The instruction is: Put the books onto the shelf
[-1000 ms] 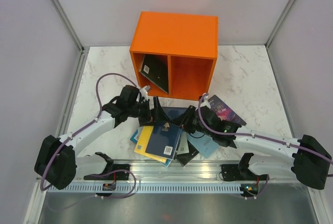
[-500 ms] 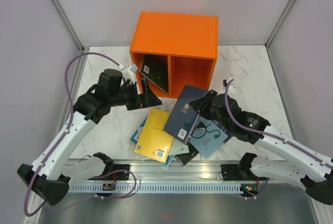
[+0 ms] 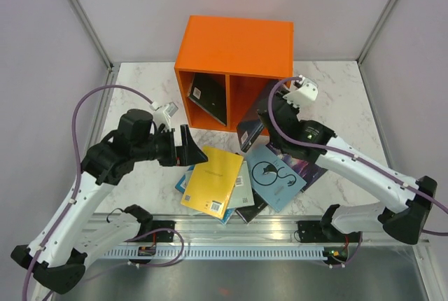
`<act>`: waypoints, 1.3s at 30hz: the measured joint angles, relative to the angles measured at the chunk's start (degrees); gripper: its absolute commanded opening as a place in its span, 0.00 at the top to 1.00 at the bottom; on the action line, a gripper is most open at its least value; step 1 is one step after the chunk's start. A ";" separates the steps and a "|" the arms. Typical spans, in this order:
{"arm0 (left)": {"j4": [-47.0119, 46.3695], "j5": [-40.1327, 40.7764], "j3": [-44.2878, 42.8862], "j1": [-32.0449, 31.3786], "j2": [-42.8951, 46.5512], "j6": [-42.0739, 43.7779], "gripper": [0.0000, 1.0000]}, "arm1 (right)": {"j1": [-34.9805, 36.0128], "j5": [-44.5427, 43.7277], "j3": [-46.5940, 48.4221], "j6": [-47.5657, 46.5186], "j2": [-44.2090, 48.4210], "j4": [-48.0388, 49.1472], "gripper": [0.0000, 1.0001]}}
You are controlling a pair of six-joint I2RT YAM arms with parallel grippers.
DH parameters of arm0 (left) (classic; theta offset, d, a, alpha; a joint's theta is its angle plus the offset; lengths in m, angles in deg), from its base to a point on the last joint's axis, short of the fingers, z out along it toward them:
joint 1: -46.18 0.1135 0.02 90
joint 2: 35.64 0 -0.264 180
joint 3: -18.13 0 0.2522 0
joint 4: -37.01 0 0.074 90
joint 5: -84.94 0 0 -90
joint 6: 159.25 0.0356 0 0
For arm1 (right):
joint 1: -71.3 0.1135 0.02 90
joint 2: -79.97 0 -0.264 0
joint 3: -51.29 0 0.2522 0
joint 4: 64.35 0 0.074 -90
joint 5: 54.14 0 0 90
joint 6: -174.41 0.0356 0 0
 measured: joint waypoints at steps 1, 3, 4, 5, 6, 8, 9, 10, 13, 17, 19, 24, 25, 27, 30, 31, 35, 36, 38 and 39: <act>0.68 -0.39 0.00 -0.44 0.46 0.28 0.00 | 0.02 -1.62 0.20 0.17 -1.14 -0.02 1.00; 1.77 -0.90 0.00 -1.22 1.27 0.48 0.00 | 0.02 -4.31 0.22 1.16 -2.78 -0.07 1.00; 2.16 -1.05 0.00 -1.73 1.64 0.55 0.00 | 0.02 -5.62 0.22 1.97 -3.61 -0.07 1.00; 2.38 -1.14 0.00 -2.32 1.90 0.59 0.00 | 0.02 -6.93 0.22 2.86 -4.39 0.02 1.00; 2.49 -1.22 0.00 -2.93 2.08 0.61 0.00 | 0.00 -8.09 0.22 3.56 -5.22 0.39 1.00; 2.67 -1.33 0.00 -4.09 2.21 0.63 0.00 | 0.00 -9.92 0.04 4.52 -6.75 1.92 1.00; 2.80 -1.25 0.00 -4.66 2.21 0.61 0.00 | -0.11 -10.69 -0.31 4.83 -7.39 3.21 1.00; 3.10 -0.98 0.00 -5.20 2.21 0.61 0.00 | -0.24 -11.19 -0.72 5.05 -8.00 4.46 1.00; 3.93 -0.59 0.00 -6.51 2.08 0.61 0.00 | -1.31 -11.32 -2.91 5.29 -9.53 9.11 1.00; 4.83 0.28 0.00 -8.09 1.79 0.63 0.00 | -4.20 -9.33 -6.47 4.68 -10.80 15.65 1.00; 4.98 0.50 0.00 -8.50 1.64 0.63 0.00 | -5.44 -7.52 -7.50 4.00 -11.52 18.21 1.00; 5.14 0.74 0.00 -9.18 1.62 0.81 0.00 | -9.11 -1.49 -9.31 0.22 -12.41 25.07 1.00; 5.16 0.79 0.00 -9.25 1.62 0.92 0.00 | -9.86 -0.13 -9.62 -0.57 -12.41 26.29 1.00; 5.16 0.81 0.00 -9.38 1.64 1.07 0.00 | -11.30 2.25 -10.38 -1.75 -12.37 28.68 1.00; 5.16 1.01 0.00 -9.40 1.64 1.20 0.00 | -14.34 6.69 -11.39 -3.41 -12.37 31.56 1.00; 5.16 1.22 0.00 -9.40 1.64 1.25 0.00 | -15.21 7.93 -11.54 -3.72 -12.37 32.00 1.00; 5.16 1.92 0.00 -9.40 1.62 1.29 0.00 | -18.82 12.94 -11.93 -4.68 -12.37 33.14 1.00; 5.16 2.05 0.00 -9.40 1.62 1.31 0.00 | -19.54 13.84 -11.93 -4.79 -12.37 33.38 1.00; 5.16 2.21 0.00 -9.40 1.62 1.33 0.00 | -20.46 15.28 -12.02 -4.94 -12.37 33.79 1.00; 5.16 2.27 0.00 -9.40 1.62 1.33 0.00 | -20.72 15.80 -12.17 -4.94 -12.37 34.18 1.00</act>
